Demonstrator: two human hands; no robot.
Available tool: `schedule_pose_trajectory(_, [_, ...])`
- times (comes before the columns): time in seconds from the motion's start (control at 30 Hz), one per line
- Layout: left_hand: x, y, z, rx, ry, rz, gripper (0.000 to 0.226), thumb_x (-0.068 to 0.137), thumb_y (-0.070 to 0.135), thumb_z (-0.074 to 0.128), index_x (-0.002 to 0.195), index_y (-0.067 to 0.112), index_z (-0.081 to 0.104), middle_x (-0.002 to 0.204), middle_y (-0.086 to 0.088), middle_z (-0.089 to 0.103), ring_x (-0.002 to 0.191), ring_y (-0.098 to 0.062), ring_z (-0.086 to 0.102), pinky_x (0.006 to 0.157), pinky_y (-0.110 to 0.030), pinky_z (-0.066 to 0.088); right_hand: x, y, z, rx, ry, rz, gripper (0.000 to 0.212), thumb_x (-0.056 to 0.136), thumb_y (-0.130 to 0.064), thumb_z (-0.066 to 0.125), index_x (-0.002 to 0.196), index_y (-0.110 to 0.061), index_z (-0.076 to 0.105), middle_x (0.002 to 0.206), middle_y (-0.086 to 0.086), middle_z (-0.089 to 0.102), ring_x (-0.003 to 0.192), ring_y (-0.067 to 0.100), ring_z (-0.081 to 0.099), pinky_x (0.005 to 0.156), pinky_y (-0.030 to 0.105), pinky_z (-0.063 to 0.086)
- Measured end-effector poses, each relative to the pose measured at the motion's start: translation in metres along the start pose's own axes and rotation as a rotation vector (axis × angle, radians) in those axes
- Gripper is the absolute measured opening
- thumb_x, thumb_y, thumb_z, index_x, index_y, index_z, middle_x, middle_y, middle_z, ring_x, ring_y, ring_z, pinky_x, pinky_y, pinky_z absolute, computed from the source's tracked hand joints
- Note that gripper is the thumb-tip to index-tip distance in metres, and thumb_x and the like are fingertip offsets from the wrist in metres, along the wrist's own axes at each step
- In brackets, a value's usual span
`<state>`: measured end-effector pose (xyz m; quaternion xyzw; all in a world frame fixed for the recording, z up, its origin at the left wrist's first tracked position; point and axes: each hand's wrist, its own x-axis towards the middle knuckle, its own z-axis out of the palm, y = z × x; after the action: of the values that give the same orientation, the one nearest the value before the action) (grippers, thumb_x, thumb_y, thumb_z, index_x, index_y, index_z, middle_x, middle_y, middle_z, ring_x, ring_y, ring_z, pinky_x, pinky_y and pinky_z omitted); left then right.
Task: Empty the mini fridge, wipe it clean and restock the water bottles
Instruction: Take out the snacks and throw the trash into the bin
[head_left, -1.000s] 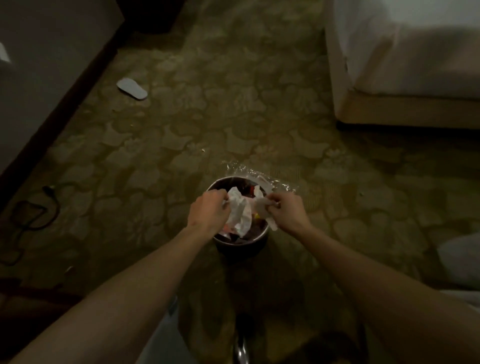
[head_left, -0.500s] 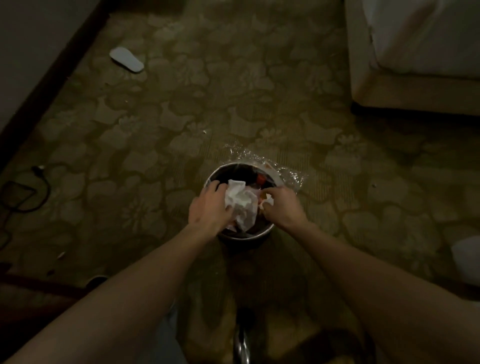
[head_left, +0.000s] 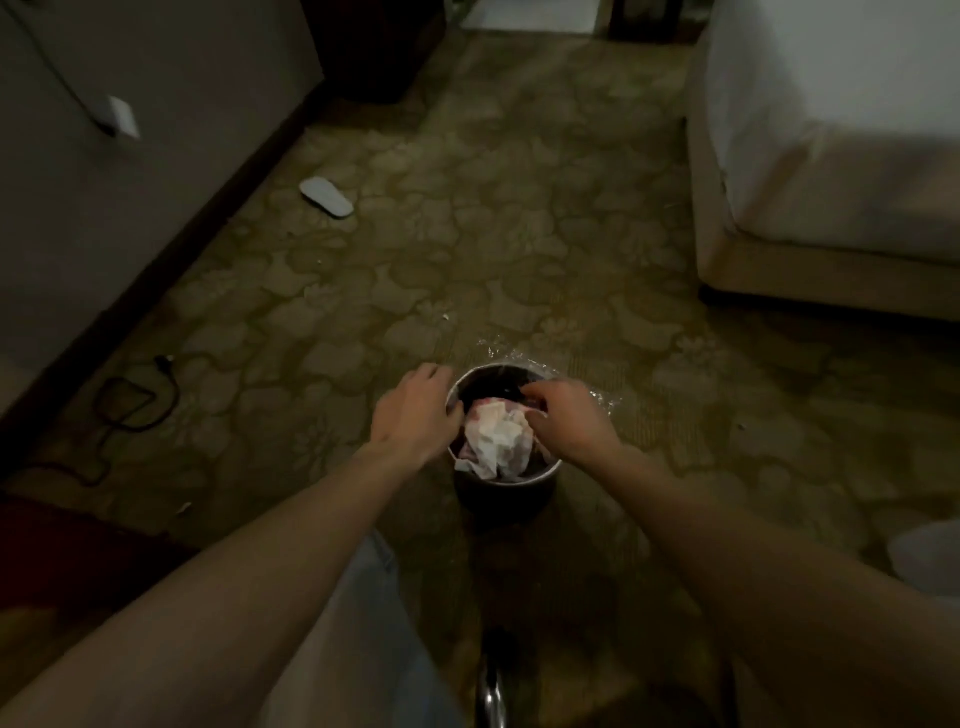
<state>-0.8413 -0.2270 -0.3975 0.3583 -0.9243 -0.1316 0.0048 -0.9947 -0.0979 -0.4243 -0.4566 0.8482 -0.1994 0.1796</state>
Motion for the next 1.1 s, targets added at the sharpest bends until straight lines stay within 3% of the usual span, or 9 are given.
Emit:
schedule_pose_trajectory(0.1, [-0.029, -0.011, -0.036, 0.022, 0.057, -0.017, 0.043, 0.096, 0.037, 0.051, 0.136, 0.02, 0.049, 0.138, -0.001, 0.05, 0.125, -0.023, 0.049, 0.097, -0.042, 0.048, -0.008, -0.038, -0.02, -0.033, 0.027, -0.099, 0.036, 0.091, -0.024, 0.059, 0.127, -0.024, 0.06, 0.114, 0.002, 0.067, 0.088, 0.013, 0.065, 0.077, 0.033, 0.058])
schedule_pose_trajectory(0.2, [-0.063, -0.022, -0.073, 0.045, 0.136, -0.04, 0.04, 0.095, 0.037, 0.051, 0.132, 0.02, 0.052, 0.135, 0.0, 0.053, 0.121, -0.022, 0.052, 0.096, -0.042, 0.049, -0.021, -0.083, -0.041, -0.05, 0.061, -0.204, 0.038, 0.091, -0.024, 0.06, 0.13, -0.02, 0.059, 0.124, 0.005, 0.062, 0.113, 0.021, 0.057, 0.093, 0.037, 0.05])
schedule_pose_trajectory(0.27, [-0.089, -0.03, -0.1, 0.062, 0.188, -0.057, 0.038, 0.095, 0.037, 0.051, 0.13, 0.021, 0.054, 0.132, 0.001, 0.054, 0.119, -0.02, 0.052, 0.094, -0.041, 0.049, -0.032, -0.116, -0.054, -0.044, 0.085, -0.28, 0.04, 0.092, -0.026, 0.059, 0.131, -0.019, 0.058, 0.128, 0.005, 0.059, 0.12, 0.023, 0.052, 0.097, 0.039, 0.047])
schedule_pose_trajectory(0.6, [-0.238, -0.069, -0.254, 0.22, 0.376, -0.19, 0.042, 0.097, 0.037, 0.047, 0.137, 0.021, 0.048, 0.136, 0.002, 0.05, 0.127, -0.022, 0.048, 0.096, -0.041, 0.048, -0.093, -0.302, -0.114, 0.021, 0.189, -0.723, 0.042, 0.086, -0.033, 0.067, 0.125, -0.02, 0.063, 0.119, 0.003, 0.067, 0.11, 0.02, 0.061, 0.095, 0.034, 0.048])
schedule_pose_trajectory(0.8, [-0.327, -0.085, -0.326, 0.263, 0.565, -0.287, 0.035, 0.096, 0.033, 0.05, 0.128, 0.02, 0.053, 0.127, 0.0, 0.055, 0.118, -0.023, 0.053, 0.09, -0.041, 0.049, -0.137, -0.408, -0.138, 0.049, 0.192, -0.972, 0.04, 0.086, -0.034, 0.068, 0.125, -0.026, 0.063, 0.112, -0.005, 0.068, 0.1, 0.014, 0.064, 0.089, 0.035, 0.053])
schedule_pose_trajectory(1.1, [-0.401, -0.12, -0.426, 0.342, 0.698, -0.419, 0.041, 0.098, 0.038, 0.048, 0.137, 0.025, 0.047, 0.139, 0.006, 0.05, 0.127, -0.017, 0.049, 0.093, -0.04, 0.046, -0.174, -0.513, -0.189, 0.133, 0.245, -1.142, 0.039, 0.088, -0.034, 0.068, 0.125, -0.023, 0.062, 0.109, -0.003, 0.067, 0.1, 0.012, 0.061, 0.09, 0.036, 0.051])
